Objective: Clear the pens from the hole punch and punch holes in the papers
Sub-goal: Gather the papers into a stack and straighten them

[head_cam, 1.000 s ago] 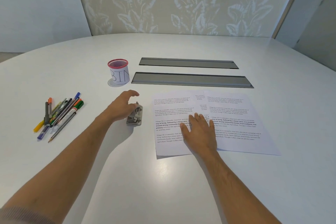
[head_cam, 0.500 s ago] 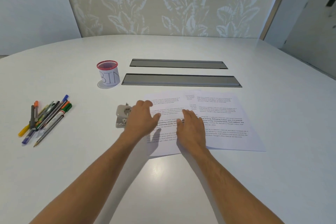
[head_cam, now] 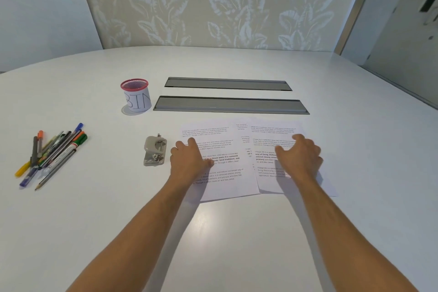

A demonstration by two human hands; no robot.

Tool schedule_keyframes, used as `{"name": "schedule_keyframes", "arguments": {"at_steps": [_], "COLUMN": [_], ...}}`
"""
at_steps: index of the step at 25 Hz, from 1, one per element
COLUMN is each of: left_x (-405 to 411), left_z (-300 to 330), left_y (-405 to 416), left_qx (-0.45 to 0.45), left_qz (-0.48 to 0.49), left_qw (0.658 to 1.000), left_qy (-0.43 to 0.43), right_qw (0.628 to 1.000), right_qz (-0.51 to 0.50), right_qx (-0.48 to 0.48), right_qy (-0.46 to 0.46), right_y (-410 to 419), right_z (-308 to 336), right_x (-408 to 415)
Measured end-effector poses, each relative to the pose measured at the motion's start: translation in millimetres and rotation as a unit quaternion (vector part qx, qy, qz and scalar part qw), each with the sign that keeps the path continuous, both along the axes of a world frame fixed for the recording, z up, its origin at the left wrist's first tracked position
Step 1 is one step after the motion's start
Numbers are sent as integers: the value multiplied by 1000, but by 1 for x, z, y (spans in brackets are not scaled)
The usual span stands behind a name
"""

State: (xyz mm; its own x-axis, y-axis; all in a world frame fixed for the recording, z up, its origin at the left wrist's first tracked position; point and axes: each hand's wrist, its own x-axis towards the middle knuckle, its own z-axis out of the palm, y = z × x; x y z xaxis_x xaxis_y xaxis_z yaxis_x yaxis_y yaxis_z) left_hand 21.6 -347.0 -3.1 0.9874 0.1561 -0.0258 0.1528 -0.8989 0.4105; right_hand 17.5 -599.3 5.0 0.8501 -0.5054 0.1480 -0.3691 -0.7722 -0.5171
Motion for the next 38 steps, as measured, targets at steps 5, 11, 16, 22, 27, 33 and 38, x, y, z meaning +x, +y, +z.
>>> {"name": "schedule_keyframes", "arguments": {"at_steps": [5,11,16,22,27,33,38], "left_x": [7,13,16,17,20,22,27], "left_z": [5,3,2,4,-2,-7,-14], "left_y": [2,3,2,10,18,23,28], "left_qx": [-38,-103,-150,-196,-263,-333,-382], "left_qz": [22,47,67,75,93,103,104], "left_qw": [999,993,986,978,960,937,918], "left_qy": [18,12,11,-6,-10,-9,-11], "right_qw": [991,986,988,989,960,919,879], "right_qz": [-58,-30,-7,18,59,139,172], "right_qx": [-23,-50,-28,67,271,354,419], "right_qy": [121,157,149,129,41,-104,-145], "right_y": [-46,-58,-61,-63,-64,-40,-9], "right_z": [-5,-8,-4,0,4,40,40], "right_x": [-5,-3,-2,-1,11,19,16]}}
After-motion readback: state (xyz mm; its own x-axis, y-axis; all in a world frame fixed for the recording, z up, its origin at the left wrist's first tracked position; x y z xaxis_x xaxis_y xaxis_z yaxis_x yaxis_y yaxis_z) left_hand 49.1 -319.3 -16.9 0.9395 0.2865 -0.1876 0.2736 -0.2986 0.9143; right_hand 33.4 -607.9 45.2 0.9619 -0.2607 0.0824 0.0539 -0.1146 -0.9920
